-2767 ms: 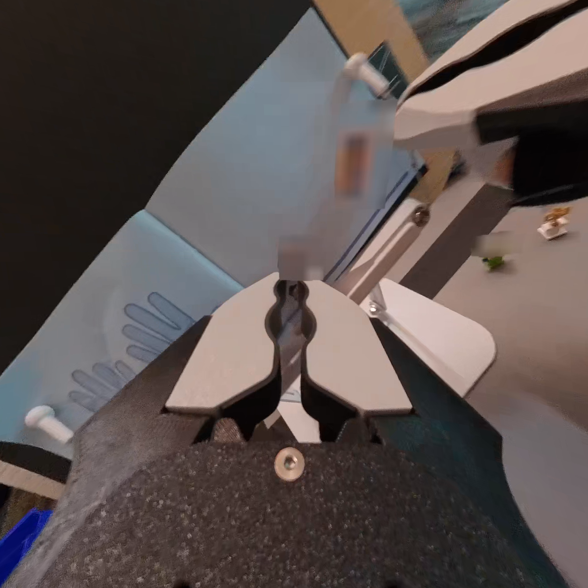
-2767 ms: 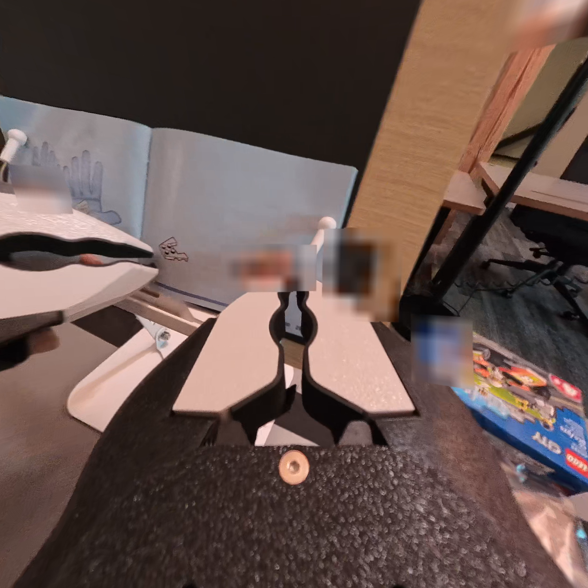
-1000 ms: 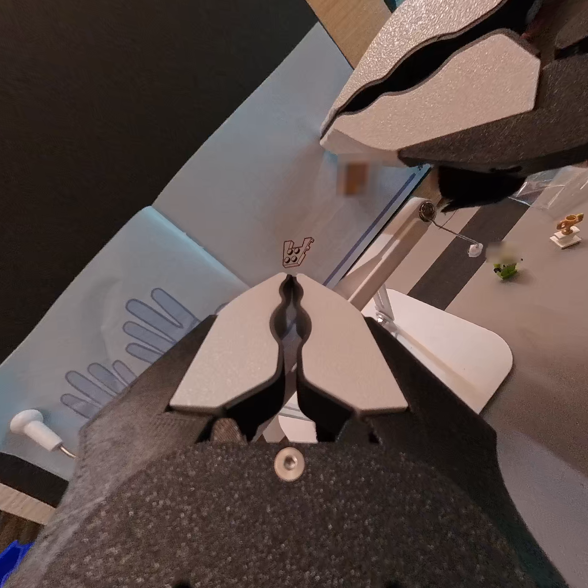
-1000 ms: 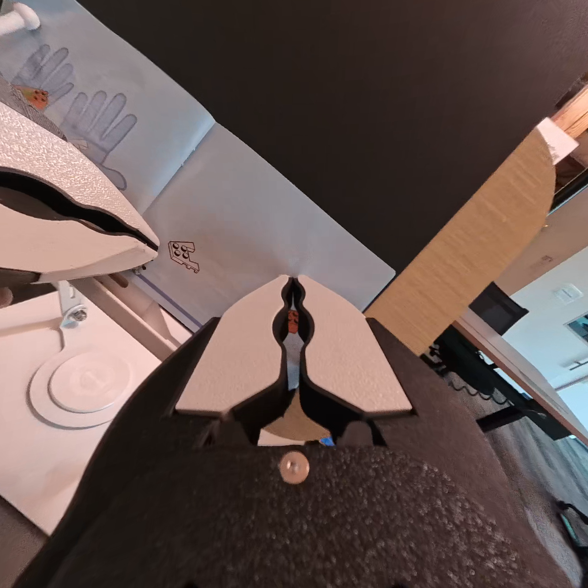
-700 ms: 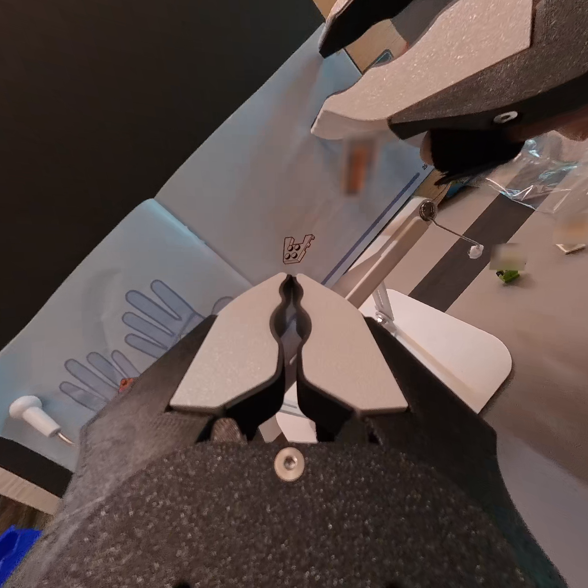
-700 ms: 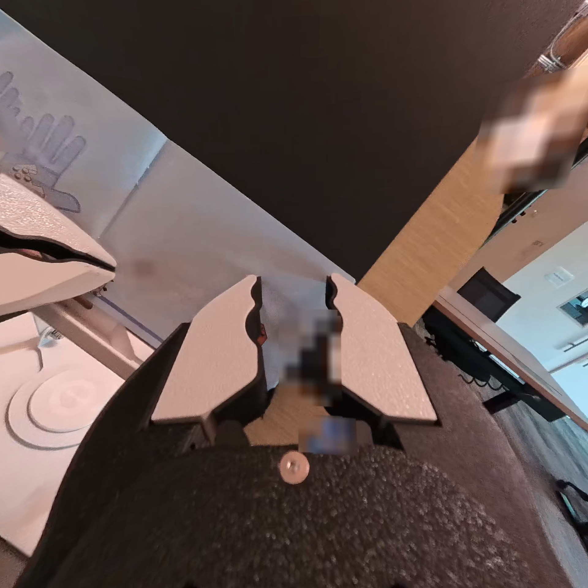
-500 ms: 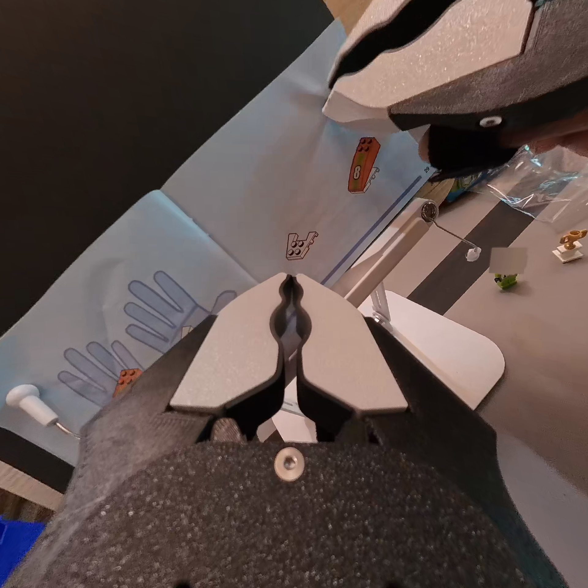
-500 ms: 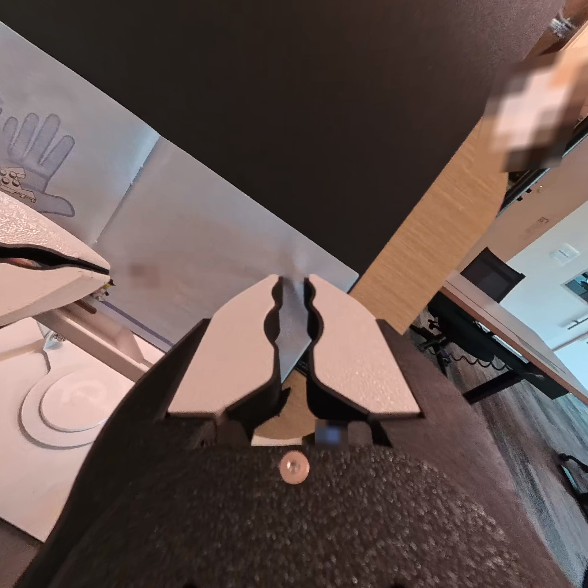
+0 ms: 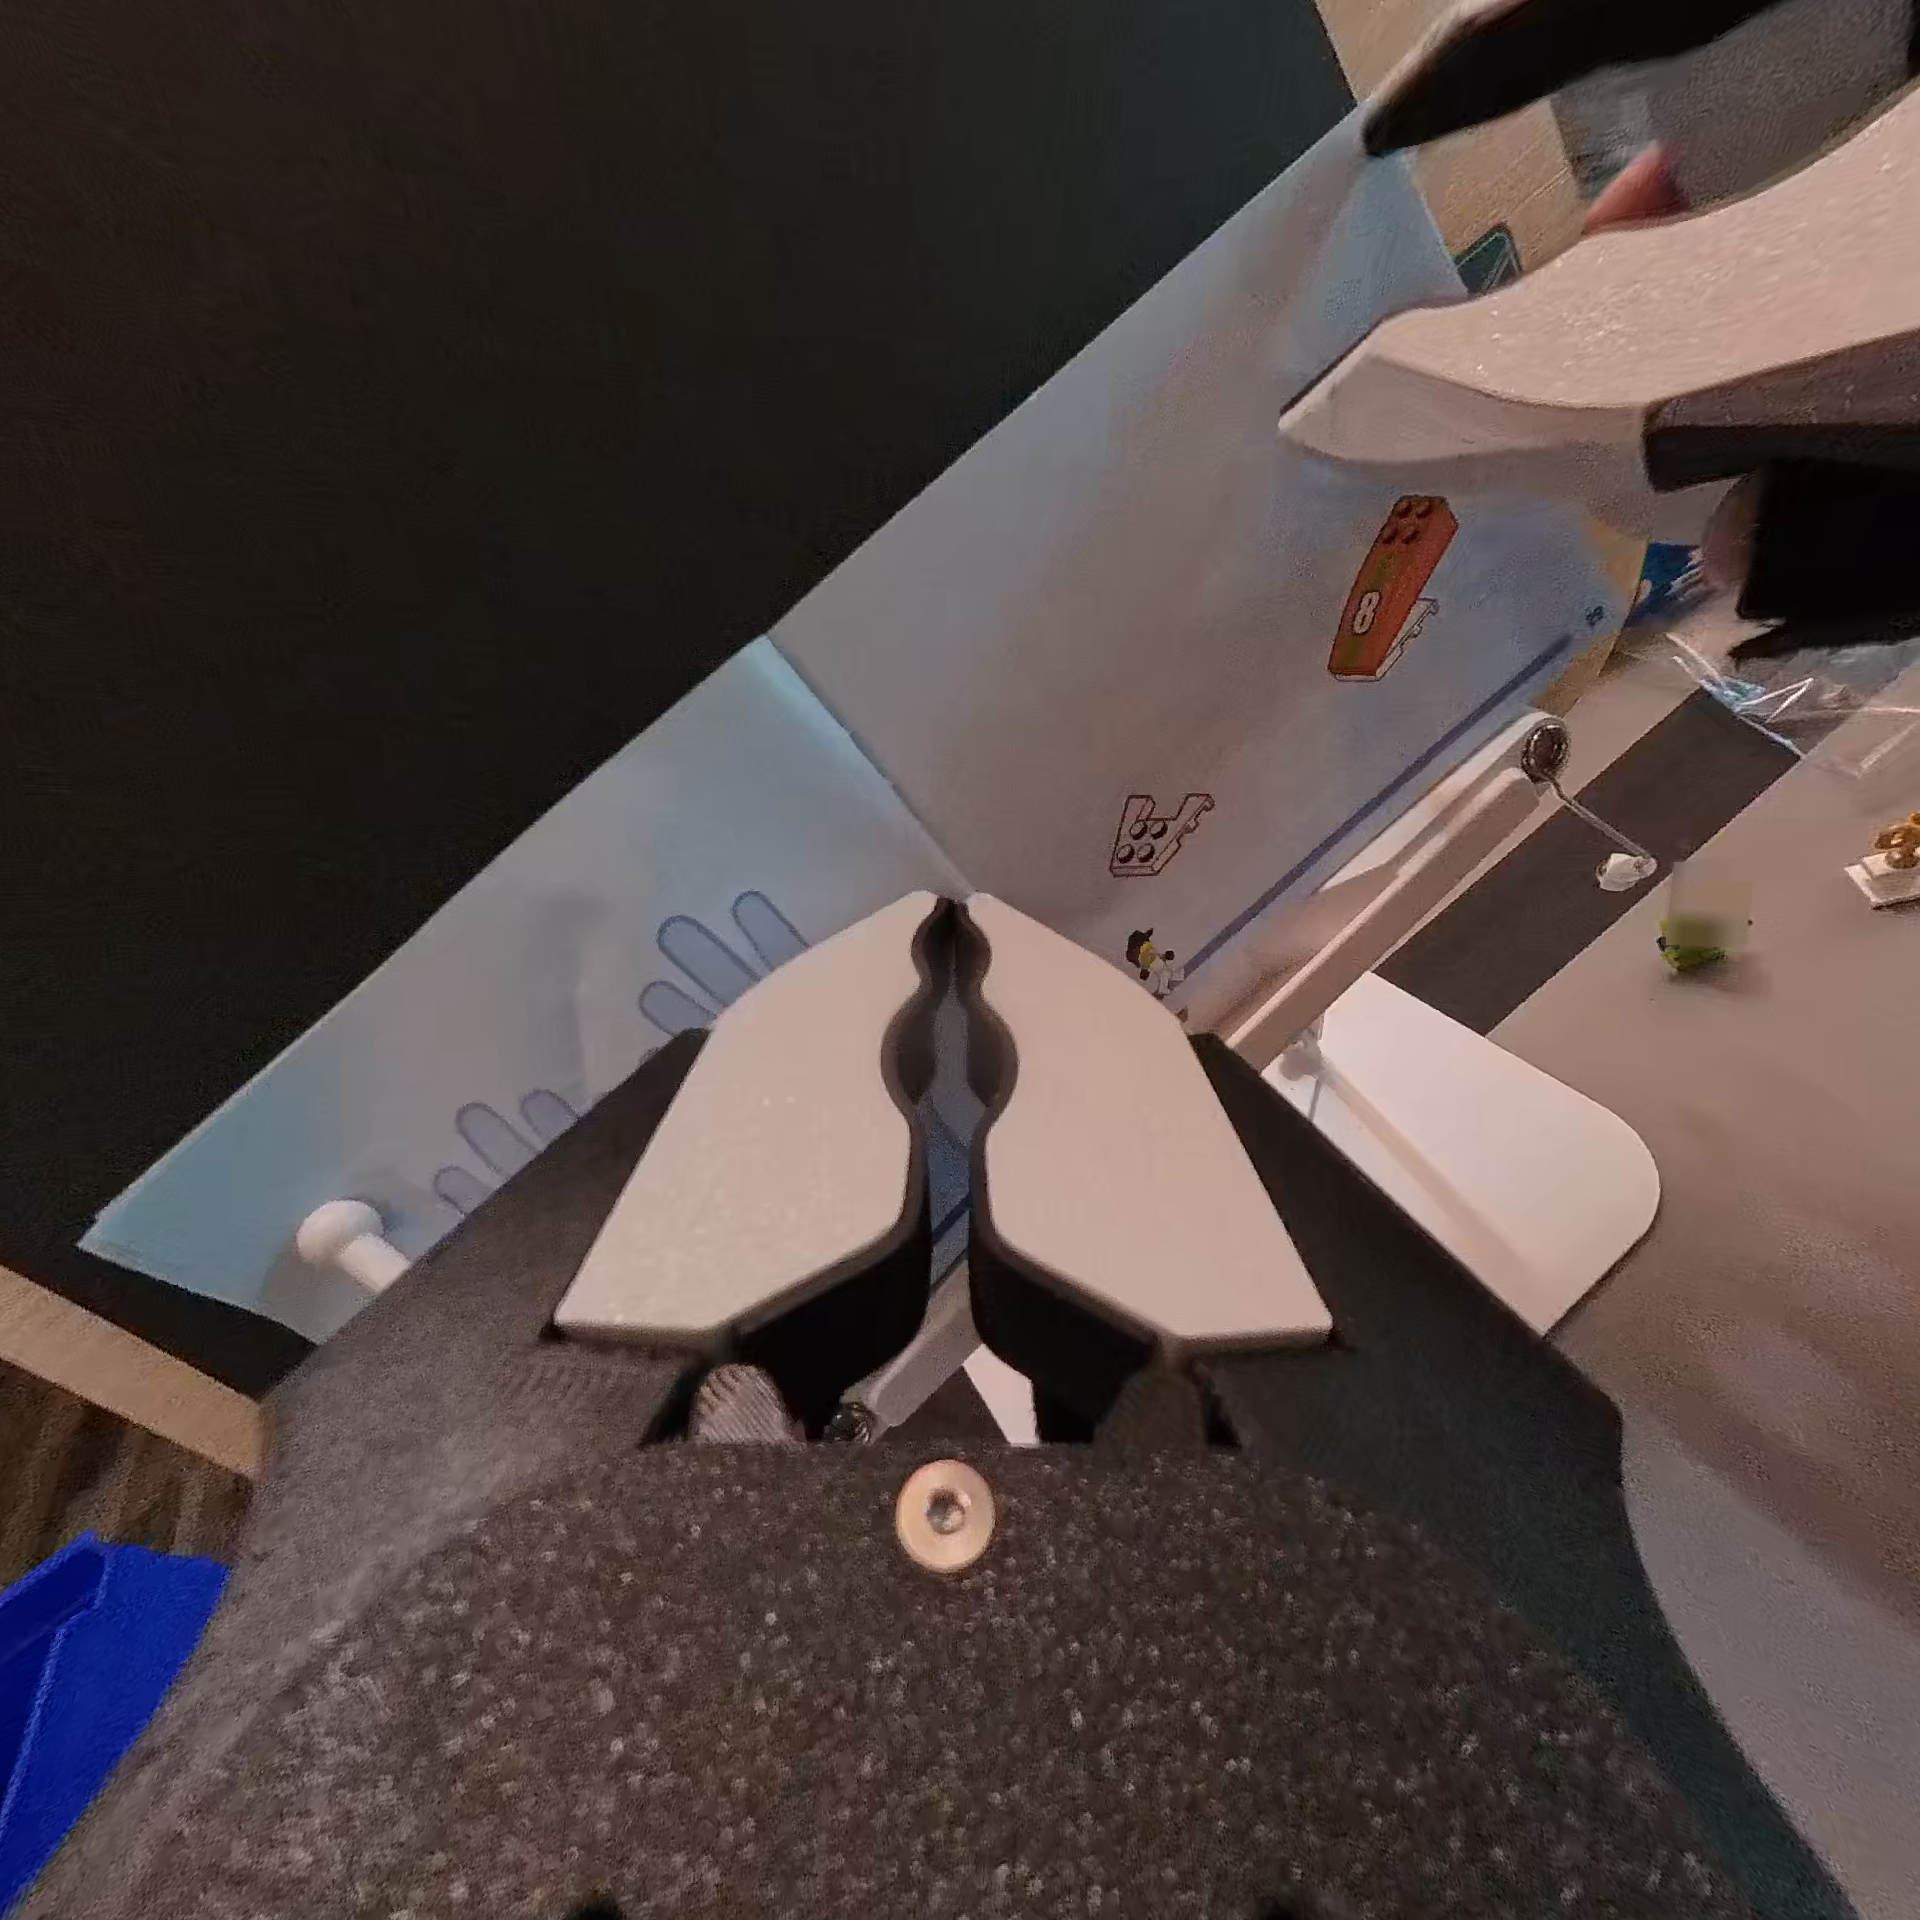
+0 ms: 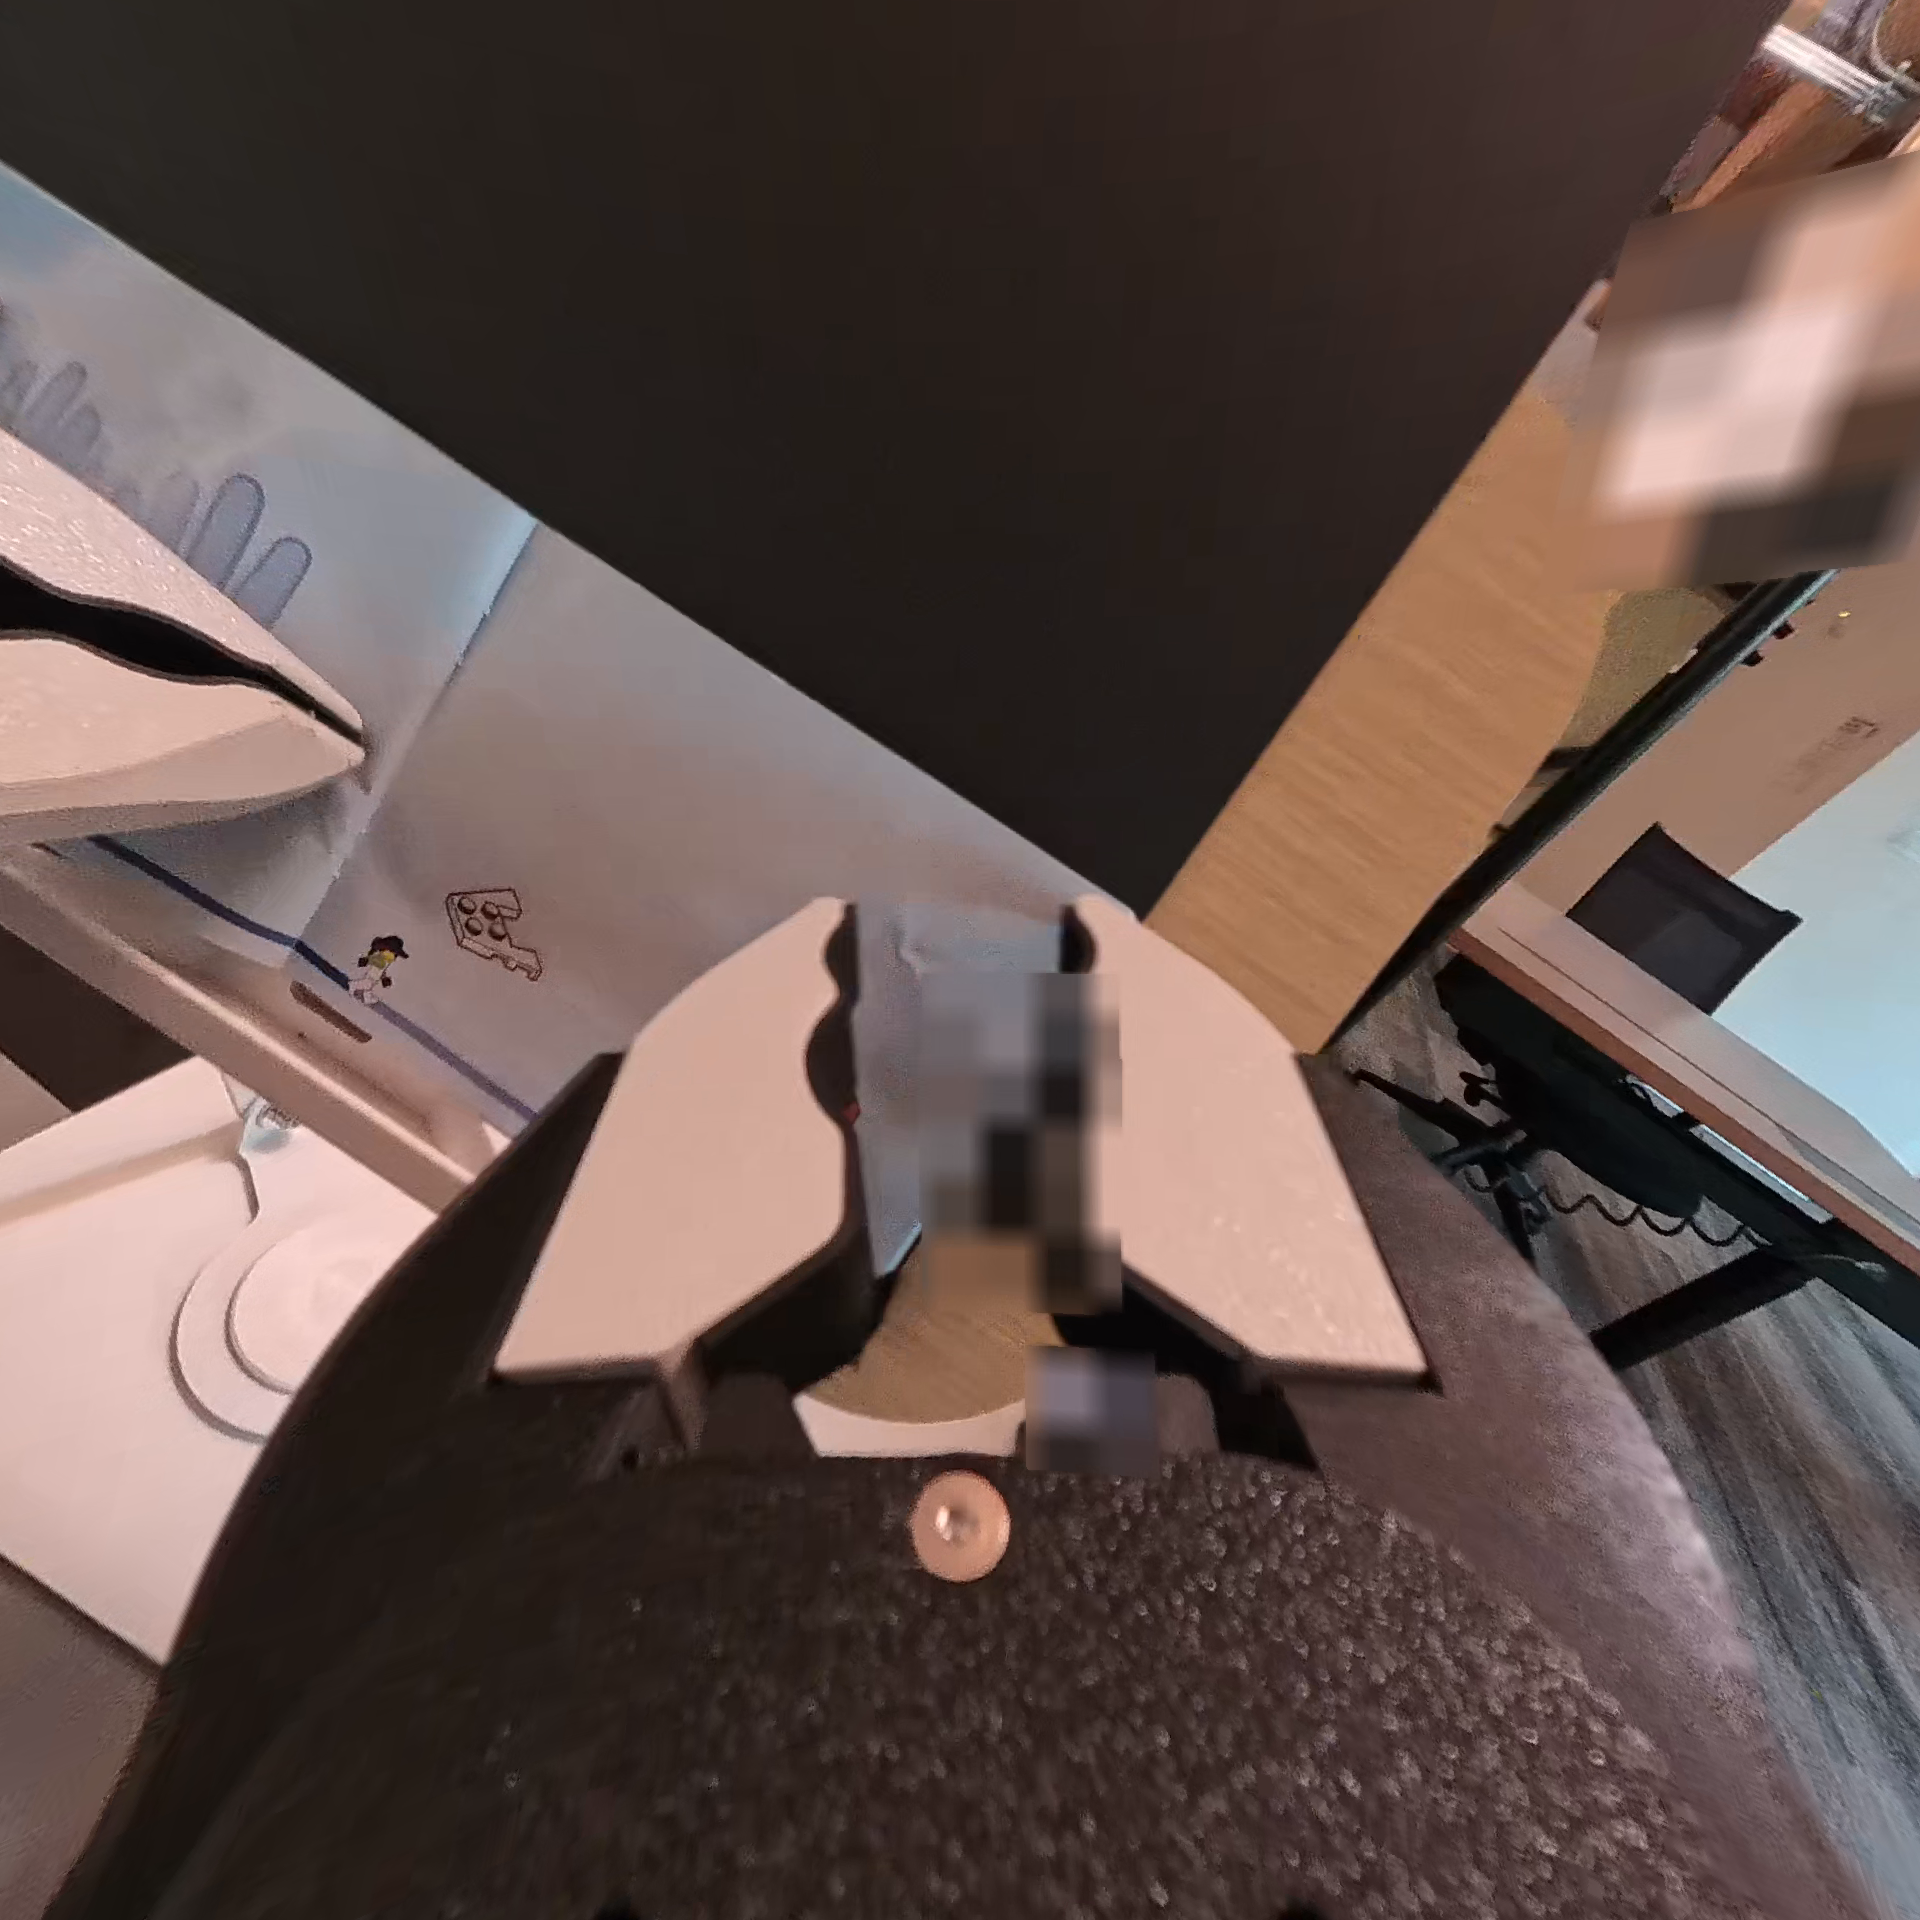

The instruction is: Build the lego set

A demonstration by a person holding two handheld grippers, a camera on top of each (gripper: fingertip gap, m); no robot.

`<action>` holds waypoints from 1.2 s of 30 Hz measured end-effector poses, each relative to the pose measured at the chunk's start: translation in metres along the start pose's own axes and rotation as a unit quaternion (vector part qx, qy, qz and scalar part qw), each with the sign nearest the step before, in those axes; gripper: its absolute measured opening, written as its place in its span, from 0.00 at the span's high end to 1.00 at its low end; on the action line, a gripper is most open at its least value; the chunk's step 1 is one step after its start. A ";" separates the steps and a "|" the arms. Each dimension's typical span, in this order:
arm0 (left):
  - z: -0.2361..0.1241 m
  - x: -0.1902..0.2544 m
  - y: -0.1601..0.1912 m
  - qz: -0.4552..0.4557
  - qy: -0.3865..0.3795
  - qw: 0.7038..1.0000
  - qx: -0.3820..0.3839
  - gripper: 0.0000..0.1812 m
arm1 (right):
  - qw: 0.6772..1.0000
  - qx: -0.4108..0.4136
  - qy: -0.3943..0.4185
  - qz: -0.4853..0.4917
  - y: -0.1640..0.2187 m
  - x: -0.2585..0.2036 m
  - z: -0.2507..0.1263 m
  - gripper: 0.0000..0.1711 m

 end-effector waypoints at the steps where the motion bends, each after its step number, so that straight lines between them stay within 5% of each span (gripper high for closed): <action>1: 0.000 0.000 0.000 0.002 0.000 1.000 -0.001 1.00 | 1.000 -0.002 0.000 -0.004 0.000 0.000 0.001 0.73; 3: 0.001 0.000 0.000 0.003 -0.001 1.000 -0.001 1.00 | 1.000 -0.009 0.003 -0.021 0.003 -0.001 0.005 0.65; 11: 0.003 -0.003 0.007 0.002 0.002 1.000 0.001 1.00 | 1.000 -0.001 0.013 -0.025 0.007 0.000 0.014 0.67; 15: 0.003 -0.003 0.007 0.002 0.002 1.000 0.002 1.00 | 1.000 0.008 0.019 -0.007 0.009 0.003 0.013 0.82; 27: 0.002 -0.004 0.009 0.001 0.013 1.000 0.009 1.00 | 0.997 0.044 0.036 -0.044 0.003 -0.007 0.000 0.98; 36: -0.016 0.010 -0.013 -0.144 0.159 0.974 0.073 0.93 | 0.972 0.112 0.037 -0.205 0.006 -0.055 -0.023 1.00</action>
Point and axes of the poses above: each gripper's, where its closed fingertips meet, z out along the fingers, y out of its underside, x = y × z across the jaws, the point moved 5 cm from there along -z, back along the fingers, and after that the axes turned 2 degrees about y, right-handed, at the moved point
